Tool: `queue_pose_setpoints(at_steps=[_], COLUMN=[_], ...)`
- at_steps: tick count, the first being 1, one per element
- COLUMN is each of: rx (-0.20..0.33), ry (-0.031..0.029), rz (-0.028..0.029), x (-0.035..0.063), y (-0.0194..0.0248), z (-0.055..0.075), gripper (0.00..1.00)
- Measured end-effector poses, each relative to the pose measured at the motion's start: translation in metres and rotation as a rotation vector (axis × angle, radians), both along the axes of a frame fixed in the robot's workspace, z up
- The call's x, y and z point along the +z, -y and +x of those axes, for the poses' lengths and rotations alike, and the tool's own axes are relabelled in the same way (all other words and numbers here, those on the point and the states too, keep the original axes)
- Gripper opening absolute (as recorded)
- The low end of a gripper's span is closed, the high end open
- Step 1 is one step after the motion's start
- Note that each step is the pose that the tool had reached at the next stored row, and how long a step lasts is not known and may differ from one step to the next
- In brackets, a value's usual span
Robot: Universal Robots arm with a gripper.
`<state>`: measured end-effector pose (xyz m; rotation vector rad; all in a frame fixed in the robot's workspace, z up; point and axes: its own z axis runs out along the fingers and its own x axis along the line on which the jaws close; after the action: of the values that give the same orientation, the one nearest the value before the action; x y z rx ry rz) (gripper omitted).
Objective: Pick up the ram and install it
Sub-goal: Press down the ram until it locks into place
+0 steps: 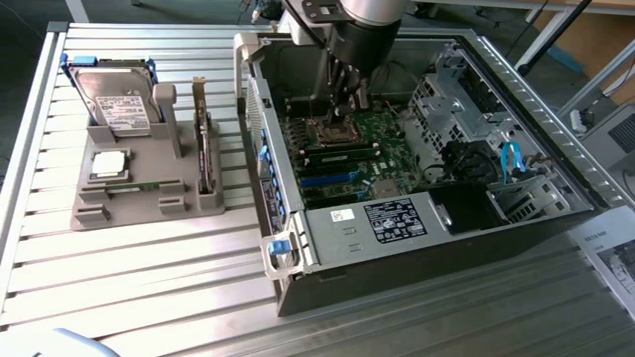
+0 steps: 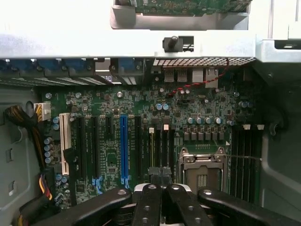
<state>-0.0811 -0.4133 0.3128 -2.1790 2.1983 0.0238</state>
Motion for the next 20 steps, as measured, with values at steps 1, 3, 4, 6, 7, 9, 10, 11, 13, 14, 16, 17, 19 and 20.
queue_pose_setpoints(at_steps=[1,3,4,6,7,9,10,11,13,14,16,17,19,20], rx=[0.000,0.000,0.000,0.000,0.000,0.000,0.000,0.000,0.000,0.000,0.000,0.000,0.000,0.000], ry=[-0.0003,-0.0009,-0.0014,-0.0024,-0.0032,-0.0044,-0.0051,-0.0057,-0.0070,-0.0077,-0.0092,-0.0100,-0.0115,-0.0123], rz=[0.0000,0.0000,-0.0001,0.0000,0.0000,0.0000,-0.0001,-0.0001,0.0000,0.0000,-0.0001,-0.0001,0.0000,-0.0001], x=[0.0000,0.0000,0.0000,0.0000,0.0000,0.0000,0.0000,0.0000,0.0000,0.0000,0.0000,0.0000,0.0000,0.0000], y=[0.0000,0.0000,0.0000,0.0000,0.0000,0.0000,0.0000,0.0000,0.0000,0.0000,0.0000,0.0000,0.0000,0.0000], z=[0.002,0.005,0.007,0.011,0.014,0.018,0.020,0.023,0.026,0.028,0.031,0.033,0.036,0.037], gripper=[0.10,0.10,0.10,0.10,0.10,0.10,0.10,0.10,0.10,0.10,0.10,0.10,0.10,0.10])
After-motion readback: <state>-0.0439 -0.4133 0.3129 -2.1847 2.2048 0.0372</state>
